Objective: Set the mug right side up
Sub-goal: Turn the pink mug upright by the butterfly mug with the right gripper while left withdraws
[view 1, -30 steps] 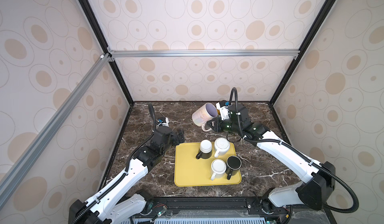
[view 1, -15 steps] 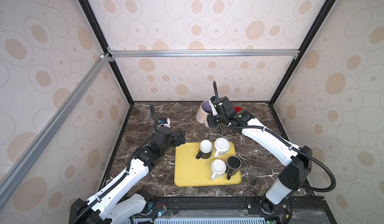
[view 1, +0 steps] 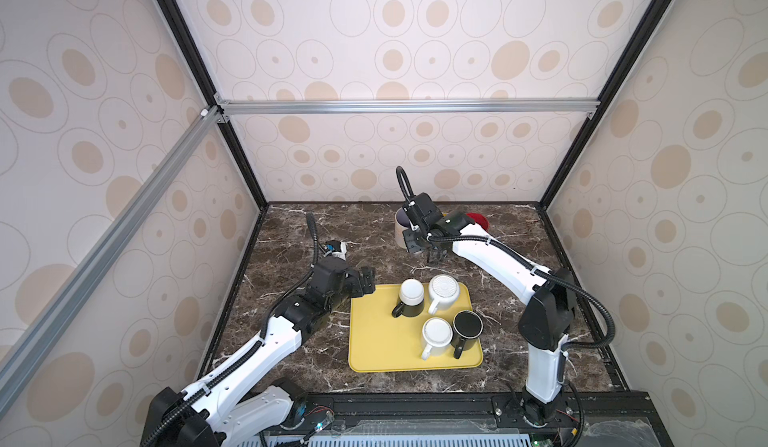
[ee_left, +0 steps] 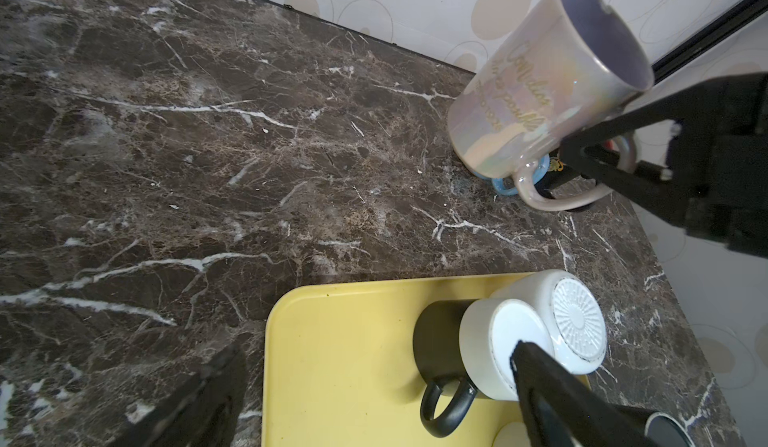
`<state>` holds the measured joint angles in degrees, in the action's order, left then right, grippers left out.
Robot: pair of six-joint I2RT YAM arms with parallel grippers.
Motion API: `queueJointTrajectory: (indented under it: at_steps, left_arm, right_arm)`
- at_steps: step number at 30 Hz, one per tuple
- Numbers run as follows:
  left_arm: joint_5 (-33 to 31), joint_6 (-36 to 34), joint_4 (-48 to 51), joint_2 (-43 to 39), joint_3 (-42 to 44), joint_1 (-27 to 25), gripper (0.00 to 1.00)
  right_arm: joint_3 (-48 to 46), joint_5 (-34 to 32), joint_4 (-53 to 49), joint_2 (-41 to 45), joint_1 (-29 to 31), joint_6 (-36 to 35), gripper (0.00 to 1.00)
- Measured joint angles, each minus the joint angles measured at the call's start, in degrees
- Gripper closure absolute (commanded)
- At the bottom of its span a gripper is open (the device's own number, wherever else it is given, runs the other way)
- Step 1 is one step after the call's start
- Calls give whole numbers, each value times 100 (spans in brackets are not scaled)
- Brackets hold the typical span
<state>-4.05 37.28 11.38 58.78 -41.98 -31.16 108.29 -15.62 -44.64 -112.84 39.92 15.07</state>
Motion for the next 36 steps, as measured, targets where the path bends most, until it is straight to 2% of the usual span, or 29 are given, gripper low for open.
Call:
queueJointTrajectory:
  at_steps: [6, 18, 26, 36]
  left_arm:
    - [17, 0, -17, -74, 125, 0, 0]
    - [15, -2, -138, -238, 267, 0, 0]
    - [33, -2, -195, -308, 339, 0, 0]
    - [-15, -4, -195, -638, 402, 0, 0]
  right_arm:
    - [614, -201, -216, -638, -9, -17, 100]
    - [999, -203, -382, -1141, -313, 114, 100]
    - [1003, -138, -326, -1303, -608, 289, 100]
    - [741, -90, 160, -1456, -680, 538, 100]
